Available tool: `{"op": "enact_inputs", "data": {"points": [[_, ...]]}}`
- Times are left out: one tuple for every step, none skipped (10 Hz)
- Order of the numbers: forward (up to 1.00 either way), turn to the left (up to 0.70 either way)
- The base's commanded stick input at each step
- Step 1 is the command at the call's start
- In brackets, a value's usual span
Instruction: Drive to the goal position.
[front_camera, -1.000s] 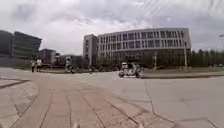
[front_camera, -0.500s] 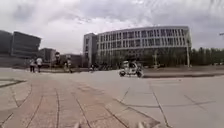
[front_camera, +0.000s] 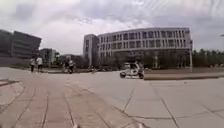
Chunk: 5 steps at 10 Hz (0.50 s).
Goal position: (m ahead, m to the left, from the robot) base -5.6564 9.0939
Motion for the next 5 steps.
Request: {"op": "enact_inputs", "data": {"points": [[0.70, 0.00], [0.70, 0.00], [0.70, 0.00], [0.70, 0.09], [0.70, 0.14]]}}
